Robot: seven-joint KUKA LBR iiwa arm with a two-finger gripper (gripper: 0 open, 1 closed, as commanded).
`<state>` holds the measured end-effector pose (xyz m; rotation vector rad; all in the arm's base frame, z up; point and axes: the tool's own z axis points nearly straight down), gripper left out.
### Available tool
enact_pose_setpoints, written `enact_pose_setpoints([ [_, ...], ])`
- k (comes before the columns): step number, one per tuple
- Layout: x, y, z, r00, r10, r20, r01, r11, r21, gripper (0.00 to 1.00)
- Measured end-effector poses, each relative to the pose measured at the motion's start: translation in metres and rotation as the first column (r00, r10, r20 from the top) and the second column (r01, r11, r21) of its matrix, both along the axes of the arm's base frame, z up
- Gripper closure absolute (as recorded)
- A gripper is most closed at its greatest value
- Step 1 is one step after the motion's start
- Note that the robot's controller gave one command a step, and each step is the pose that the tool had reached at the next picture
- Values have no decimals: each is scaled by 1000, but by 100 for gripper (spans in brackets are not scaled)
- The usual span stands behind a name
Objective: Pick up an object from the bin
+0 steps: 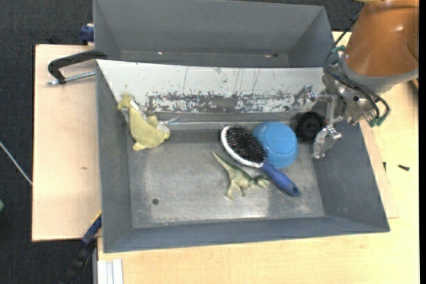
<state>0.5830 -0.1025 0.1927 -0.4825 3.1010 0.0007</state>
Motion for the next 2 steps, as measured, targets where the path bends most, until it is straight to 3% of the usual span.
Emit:
enact_pose_setpoints([
  [1, -77, 33, -123, 998, 61, 4, -61, 998, 1, 0],
  [2, -75, 33, -120, 998, 62, 7, -62, 998, -1, 100],
])
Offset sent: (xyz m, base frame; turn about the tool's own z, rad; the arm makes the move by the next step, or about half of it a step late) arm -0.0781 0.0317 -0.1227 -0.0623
